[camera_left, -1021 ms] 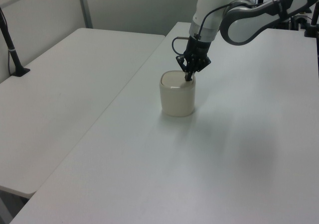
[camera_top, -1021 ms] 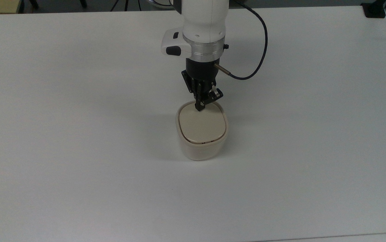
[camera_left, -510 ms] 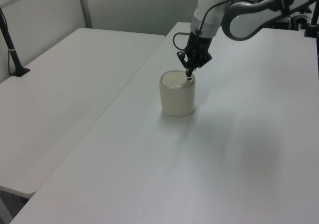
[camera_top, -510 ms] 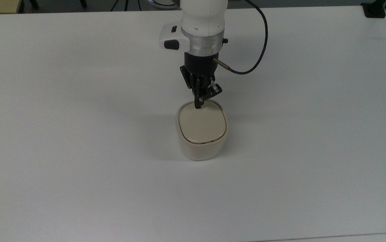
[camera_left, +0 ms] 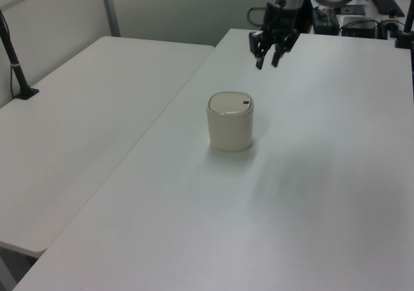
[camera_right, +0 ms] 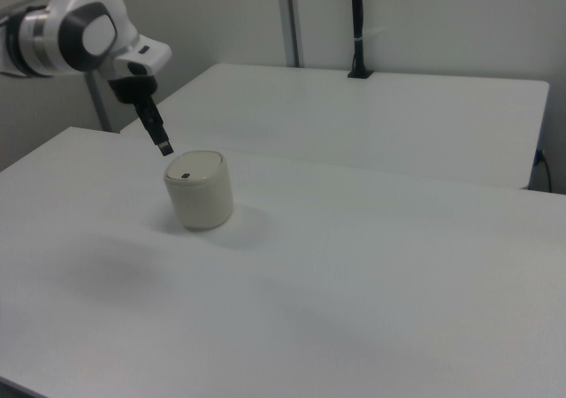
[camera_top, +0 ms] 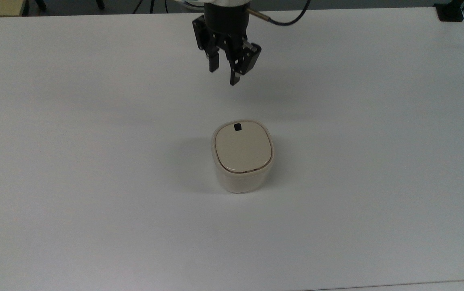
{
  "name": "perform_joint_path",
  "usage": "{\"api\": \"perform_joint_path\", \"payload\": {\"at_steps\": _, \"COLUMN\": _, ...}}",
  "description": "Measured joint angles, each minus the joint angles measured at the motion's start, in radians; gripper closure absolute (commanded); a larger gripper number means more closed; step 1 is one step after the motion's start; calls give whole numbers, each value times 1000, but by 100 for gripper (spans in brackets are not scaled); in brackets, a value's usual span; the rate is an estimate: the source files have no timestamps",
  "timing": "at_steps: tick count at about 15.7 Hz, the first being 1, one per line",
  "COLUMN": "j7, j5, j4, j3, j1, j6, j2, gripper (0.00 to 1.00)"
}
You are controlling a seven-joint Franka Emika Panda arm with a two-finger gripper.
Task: Close the trash bin
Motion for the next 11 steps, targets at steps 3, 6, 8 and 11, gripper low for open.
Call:
{"api": "perform_joint_path", "payload": {"at_steps": 3, "j7": -108, "j5": 0, "j4": 0, "j3": 0, "j1": 0, "j6": -137, "j2": -66, "gripper": 0}}
{"api": "perform_joint_path", "payload": {"at_steps": 6, "j7": -234, "j5": 1, "j4": -2, "j3": 0, "j1": -15, "j6": -246, "j2": -116, "gripper": 0}}
{"api": "perform_joint_path", "payload": {"at_steps": 8, "j7": -362, "j5": 17, "j4": -4, "j3": 0, "j1": -43, "j6": -287, "j2": -138, "gripper": 0}}
{"api": "perform_joint_path", "payload": {"at_steps": 11, "j7": -568, "j5": 40, "j4": -4, "j3": 0, "j1": -112, "j6": -296, "j2": -158, "gripper": 0}}
